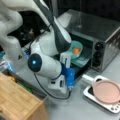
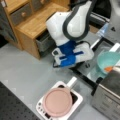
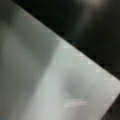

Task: Open the microwave oven door. Pull out the microwave oven tray. Pick up the bowl. Place the bowl on the microwave tray.

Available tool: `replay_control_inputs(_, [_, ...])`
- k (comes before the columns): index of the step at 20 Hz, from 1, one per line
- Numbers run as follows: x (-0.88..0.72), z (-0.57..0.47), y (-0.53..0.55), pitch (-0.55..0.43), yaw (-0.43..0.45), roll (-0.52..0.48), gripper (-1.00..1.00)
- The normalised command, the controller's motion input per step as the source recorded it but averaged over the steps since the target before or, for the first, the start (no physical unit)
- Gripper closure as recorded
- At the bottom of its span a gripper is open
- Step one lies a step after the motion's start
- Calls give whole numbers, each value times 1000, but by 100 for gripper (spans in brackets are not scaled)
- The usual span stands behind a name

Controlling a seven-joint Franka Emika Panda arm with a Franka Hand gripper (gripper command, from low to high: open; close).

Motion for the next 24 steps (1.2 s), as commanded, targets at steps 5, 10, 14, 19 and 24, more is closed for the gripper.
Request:
replay_control_inputs(5, [13, 52, 187, 48, -38, 262, -100])
replay_control_inputs(10, [-111, 277, 246, 188, -38, 279, -100])
replay_control_inputs(14, [-102, 321, 255, 229, -7, 182, -100])
replay_control_inputs(19, [-85, 286, 264, 177, 37, 84, -100])
replay_control_inputs(24, [-147, 316, 383, 181, 22, 48, -100])
